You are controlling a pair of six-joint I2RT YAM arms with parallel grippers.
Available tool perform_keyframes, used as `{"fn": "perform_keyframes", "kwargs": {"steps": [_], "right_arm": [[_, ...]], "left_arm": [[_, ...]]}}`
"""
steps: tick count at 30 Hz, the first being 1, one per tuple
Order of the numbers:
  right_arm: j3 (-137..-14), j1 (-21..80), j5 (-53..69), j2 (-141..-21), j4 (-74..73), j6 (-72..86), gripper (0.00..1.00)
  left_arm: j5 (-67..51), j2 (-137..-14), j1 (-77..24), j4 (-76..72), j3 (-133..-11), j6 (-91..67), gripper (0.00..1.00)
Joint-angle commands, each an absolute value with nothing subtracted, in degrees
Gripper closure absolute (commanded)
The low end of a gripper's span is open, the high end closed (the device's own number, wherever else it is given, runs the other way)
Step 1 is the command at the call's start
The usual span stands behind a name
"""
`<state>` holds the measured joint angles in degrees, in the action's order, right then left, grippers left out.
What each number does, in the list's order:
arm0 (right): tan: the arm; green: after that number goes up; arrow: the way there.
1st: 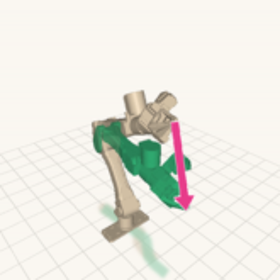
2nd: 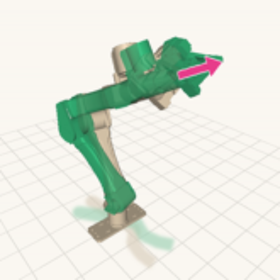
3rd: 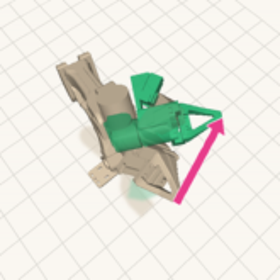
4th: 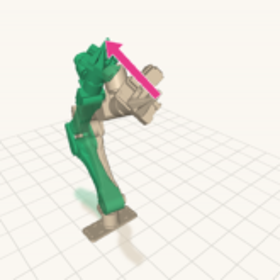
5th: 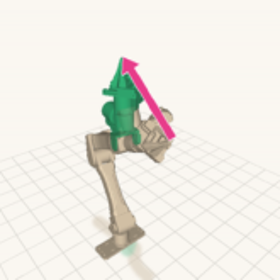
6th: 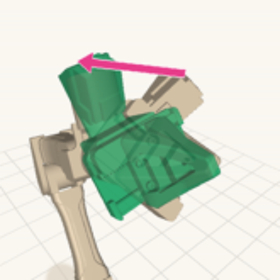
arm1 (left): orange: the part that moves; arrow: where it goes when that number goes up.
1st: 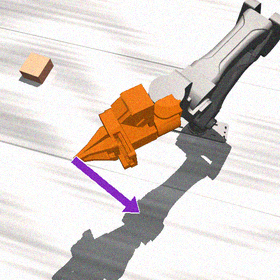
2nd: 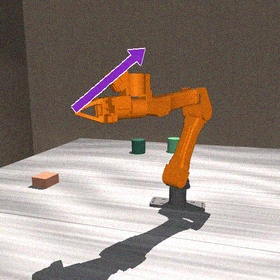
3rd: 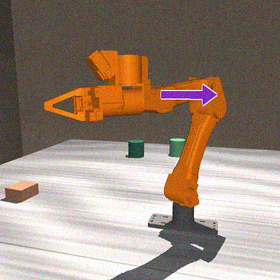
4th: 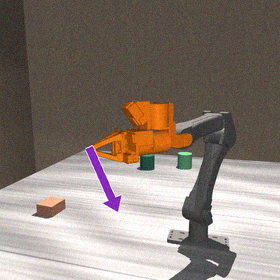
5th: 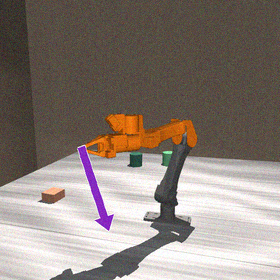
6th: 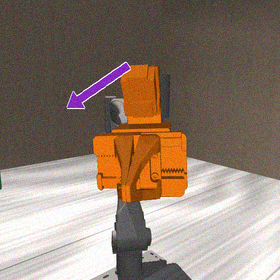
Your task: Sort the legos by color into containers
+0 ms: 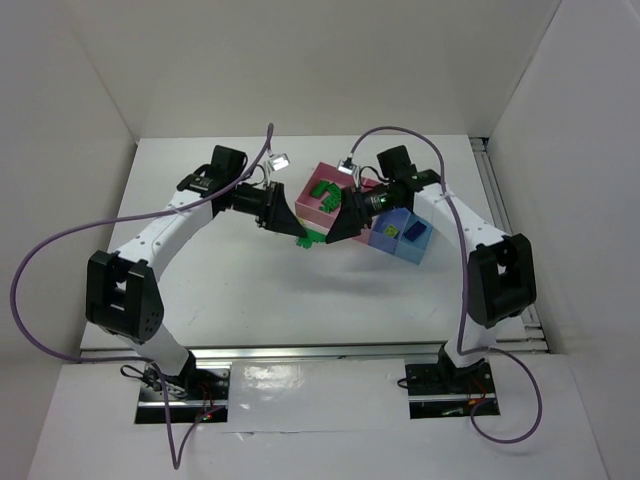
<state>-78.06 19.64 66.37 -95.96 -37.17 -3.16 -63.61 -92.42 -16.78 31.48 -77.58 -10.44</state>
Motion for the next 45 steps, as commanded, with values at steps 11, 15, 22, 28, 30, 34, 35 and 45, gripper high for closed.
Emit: {"fn": "perform_keyframes", "kwargs": {"steps": [11,15,22,28,30,34,35,45], "right_arm": [[-81.8,23.9,72.2,-101.0,-29.8,1.3,0.19],[-81.8,23.9,72.2,-101.5,-29.8,2.6,0.32],[-80.2,24.4,74.4,-101.0,-26.1,5.4,0.66],[-77.0,21.5,60.0,-98.6,-20.3,14.2,0.80],[-74.8,20.9,59.2,-97.8,-13.9,19.5,0.81],[-77.3,20.3,53.0,-98.4,-11.4,23.3,0.83],[-77.3,20.3,52.1,-98.4,-9.2,25.1,0.83],[-83.1,20.3,17.9,-101.0,-11.8,31.8,0.79]], "left_arm": [[-68.6,-94.0,-17.1,36.3,-82.1,-2.5,1.00],[-68.6,-95.2,-17.1,38.6,-82.1,-0.5,1.00],[-69.2,-95.2,-16.5,39.1,-82.1,0.0,1.00],[-68.5,-95.2,-15.4,39.1,-82.1,0.0,1.00],[-67.5,-95.2,-14.9,39.1,-81.6,-0.6,1.00],[-67.5,-96.4,-14.9,39.6,-81.0,-0.6,1.00],[-67.5,-96.4,-14.9,39.6,-81.0,-1.2,1.00],[-63.9,-95.2,-13.0,36.8,-80.7,-5.2,1.00]]}}
